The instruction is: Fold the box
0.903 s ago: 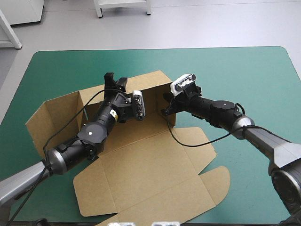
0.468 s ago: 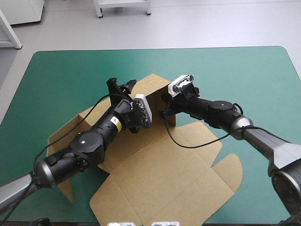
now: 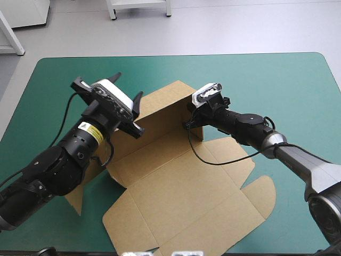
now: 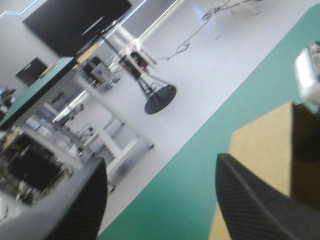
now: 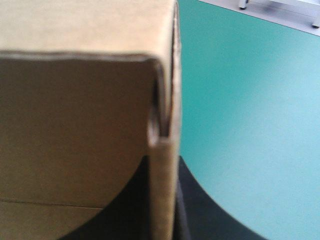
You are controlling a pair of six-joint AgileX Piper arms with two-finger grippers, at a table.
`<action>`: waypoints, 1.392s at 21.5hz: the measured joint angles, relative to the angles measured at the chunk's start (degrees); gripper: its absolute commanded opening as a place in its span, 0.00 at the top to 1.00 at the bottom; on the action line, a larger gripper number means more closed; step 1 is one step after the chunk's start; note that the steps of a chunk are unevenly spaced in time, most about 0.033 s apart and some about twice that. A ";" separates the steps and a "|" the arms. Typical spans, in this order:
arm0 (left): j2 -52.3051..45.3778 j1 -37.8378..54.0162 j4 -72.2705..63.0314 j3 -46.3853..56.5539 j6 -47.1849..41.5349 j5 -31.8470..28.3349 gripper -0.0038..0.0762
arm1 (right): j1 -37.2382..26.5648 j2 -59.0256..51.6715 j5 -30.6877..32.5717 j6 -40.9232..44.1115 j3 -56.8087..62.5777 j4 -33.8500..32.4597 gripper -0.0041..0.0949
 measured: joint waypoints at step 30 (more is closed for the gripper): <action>13.49 54.64 -56.76 -4.91 24.11 20.51 0.40 | -15.97 24.91 54.73 90.11 -57.71 -90.01 0.98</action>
